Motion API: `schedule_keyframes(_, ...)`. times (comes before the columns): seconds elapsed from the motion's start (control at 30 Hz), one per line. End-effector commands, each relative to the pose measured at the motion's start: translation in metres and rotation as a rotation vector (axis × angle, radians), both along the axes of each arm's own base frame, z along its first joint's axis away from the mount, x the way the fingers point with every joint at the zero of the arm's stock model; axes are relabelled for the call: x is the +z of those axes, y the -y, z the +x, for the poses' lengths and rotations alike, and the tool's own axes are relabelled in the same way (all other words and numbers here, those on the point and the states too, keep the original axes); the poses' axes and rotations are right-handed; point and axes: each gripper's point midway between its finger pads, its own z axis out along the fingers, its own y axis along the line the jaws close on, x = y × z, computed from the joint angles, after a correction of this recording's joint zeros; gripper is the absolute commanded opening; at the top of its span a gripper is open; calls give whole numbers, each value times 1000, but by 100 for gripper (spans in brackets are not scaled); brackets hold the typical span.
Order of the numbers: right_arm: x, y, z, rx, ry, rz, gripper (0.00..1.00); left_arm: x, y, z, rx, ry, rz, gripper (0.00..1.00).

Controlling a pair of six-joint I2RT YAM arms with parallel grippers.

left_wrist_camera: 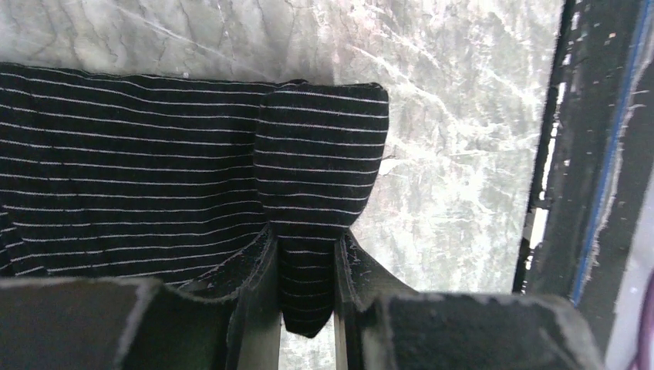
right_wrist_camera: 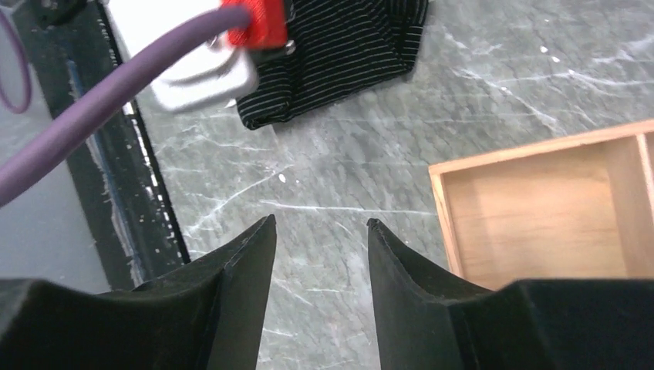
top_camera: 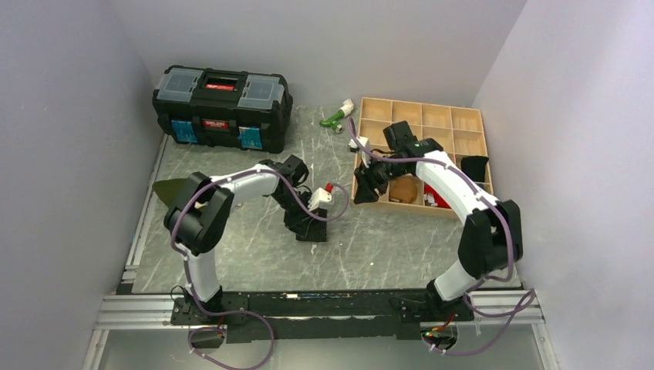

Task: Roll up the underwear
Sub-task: Roll the underwear to the center of the board.

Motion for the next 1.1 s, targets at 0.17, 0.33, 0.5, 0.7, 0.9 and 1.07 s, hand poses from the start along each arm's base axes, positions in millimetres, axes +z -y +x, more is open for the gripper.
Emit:
schedule_keyframes(0.17, 40, 9, 20, -140, 322, 49, 97, -20, -25, -38, -22, -369, 103, 0)
schedule_keyframes(0.33, 48, 15, 23, -216, 349, 49, 100, -20, -24, -35, -15, -396, 104, 0)
schedule_keyframes(0.5, 70, 18, 28, -292, 394, 91, 100, -21, -24, -31, -1, -398, 106, 0)
schedule_keyframes(0.7, 83, 22, 25, -329, 354, 131, 100, -21, -24, -29, 13, -396, 105, 0)
schedule_keyframes(0.9, 105, 14, 12, -321, 338, 228, 100, -22, -24, -28, 18, -411, 114, 0)
schedule_keyframes(1.07, 107, 3, -9, -234, 233, 268, 100, -22, -24, -27, 28, -403, 108, 0)
